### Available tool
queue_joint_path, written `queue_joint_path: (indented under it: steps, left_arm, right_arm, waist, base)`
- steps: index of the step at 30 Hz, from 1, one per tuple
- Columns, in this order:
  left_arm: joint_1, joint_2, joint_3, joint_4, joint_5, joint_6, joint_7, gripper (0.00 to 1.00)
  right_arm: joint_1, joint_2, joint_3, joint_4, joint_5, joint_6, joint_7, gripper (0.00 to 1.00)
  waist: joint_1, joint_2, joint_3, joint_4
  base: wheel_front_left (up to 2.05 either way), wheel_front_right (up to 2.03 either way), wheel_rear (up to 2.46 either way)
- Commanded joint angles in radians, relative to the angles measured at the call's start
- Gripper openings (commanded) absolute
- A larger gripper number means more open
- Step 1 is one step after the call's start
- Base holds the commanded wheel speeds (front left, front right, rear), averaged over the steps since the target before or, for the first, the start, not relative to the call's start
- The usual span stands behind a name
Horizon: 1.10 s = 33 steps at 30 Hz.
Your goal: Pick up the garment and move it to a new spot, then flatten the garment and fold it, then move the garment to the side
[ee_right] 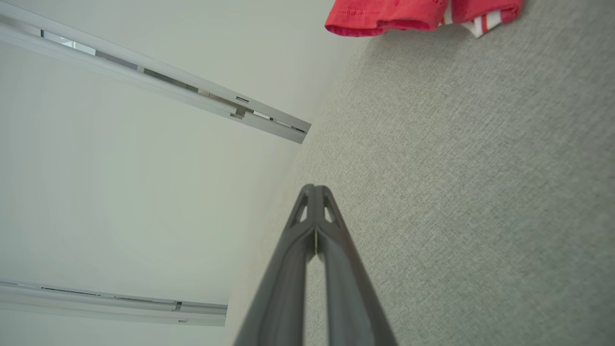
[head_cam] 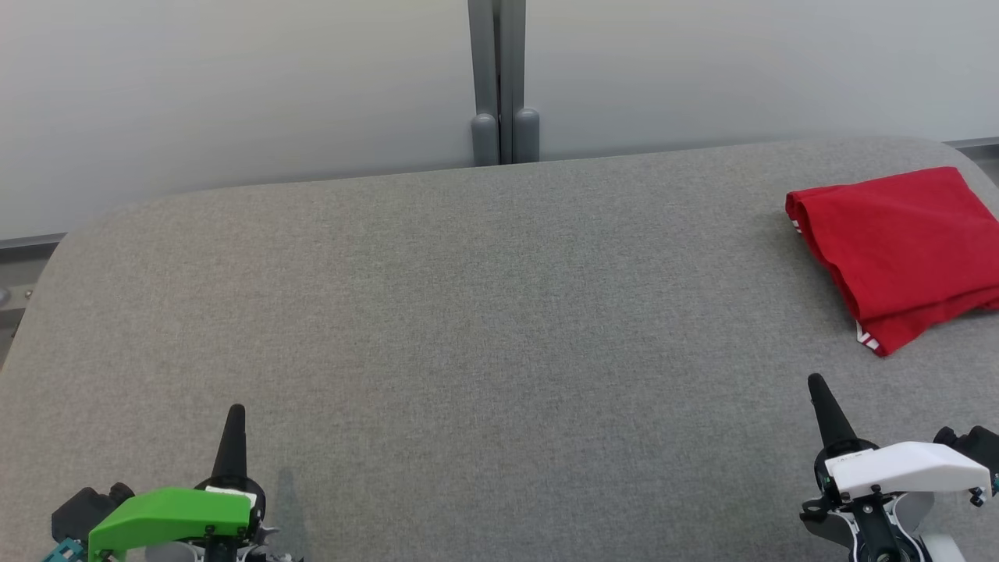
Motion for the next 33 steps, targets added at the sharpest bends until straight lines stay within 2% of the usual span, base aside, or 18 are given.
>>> queue_joint_path:
  steps: [1, 33]
  left_arm:
    - [-0.027, 0.008, 0.007, -0.010, -0.024, -0.006, 0.006, 0.00]
    - [-0.064, 0.006, 0.060, -0.015, -0.244, -0.021, 0.078, 0.00]
  right_arm:
    - [-0.020, -0.006, -0.005, -0.014, 0.027, -0.001, 0.007, 0.00]
    - [-0.028, -0.008, -0.022, -0.036, 0.293, -0.001, 0.078, 0.00]
  waist:
    - [0.0000, 0.0000, 0.000, 0.000]
    - [0.0000, 0.0000, 0.007, -0.007]
  base:
    - [0.00, 0.00, 0.00]
    - [0.00, 0.00, 0.00]
